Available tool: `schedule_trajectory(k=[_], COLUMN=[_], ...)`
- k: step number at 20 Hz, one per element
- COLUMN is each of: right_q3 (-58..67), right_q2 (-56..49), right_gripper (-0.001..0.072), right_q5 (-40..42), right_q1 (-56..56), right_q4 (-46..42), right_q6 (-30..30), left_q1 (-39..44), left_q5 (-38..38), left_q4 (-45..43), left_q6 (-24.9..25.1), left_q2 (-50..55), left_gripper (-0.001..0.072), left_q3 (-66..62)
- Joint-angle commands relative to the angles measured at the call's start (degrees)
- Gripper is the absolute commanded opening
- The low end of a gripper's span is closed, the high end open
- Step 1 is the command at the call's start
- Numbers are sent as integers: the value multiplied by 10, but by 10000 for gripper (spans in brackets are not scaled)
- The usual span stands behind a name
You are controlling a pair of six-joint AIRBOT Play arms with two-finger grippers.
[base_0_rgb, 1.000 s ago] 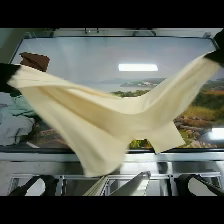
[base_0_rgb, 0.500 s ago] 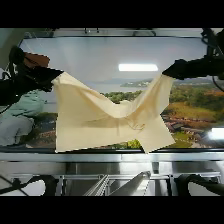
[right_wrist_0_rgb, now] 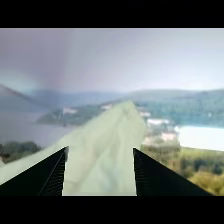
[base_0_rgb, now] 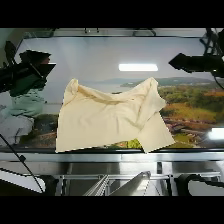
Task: Fold the shirts.
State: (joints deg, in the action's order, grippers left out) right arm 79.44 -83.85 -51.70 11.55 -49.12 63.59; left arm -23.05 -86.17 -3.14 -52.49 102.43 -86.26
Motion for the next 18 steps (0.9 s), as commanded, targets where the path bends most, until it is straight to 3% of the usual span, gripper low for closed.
schedule_trajectory(k=[1, 4, 5, 6, 11, 14, 18], right_q3=[-9, -97, -140, -188, -350, -362, -362], right_q2=[6, 18, 33, 52, 126, 143, 155], right_gripper=[465, 464, 450, 380, 379, 379, 379], right_q5=[-167, -273, -273, -263, -214, -218, -234], right_q1=[80, 137, 148, 155, 157, 157, 157], right_q4=[-8, -6, -6, -4, 67, 104, 128], right_q6=[-2, -2, -3, -9, -69, -84, -101], left_q1=[-32, -49, -56, -65, -107, -107, -107], left_q5=[-76, -89, -72, -51, 14, 43, 55], left_q4=[-160, -264, -299, -338, -569, -619, -616], left_q6=[-74, -85, -84, -85, -182, -185, -185], left_q2=[3, -66, -99, -133, -254, -291, -289], left_gripper=[705, 705, 705, 705, 705, 705, 704], left_q3=[-27, 124, 193, 261, 466, 511, 521])
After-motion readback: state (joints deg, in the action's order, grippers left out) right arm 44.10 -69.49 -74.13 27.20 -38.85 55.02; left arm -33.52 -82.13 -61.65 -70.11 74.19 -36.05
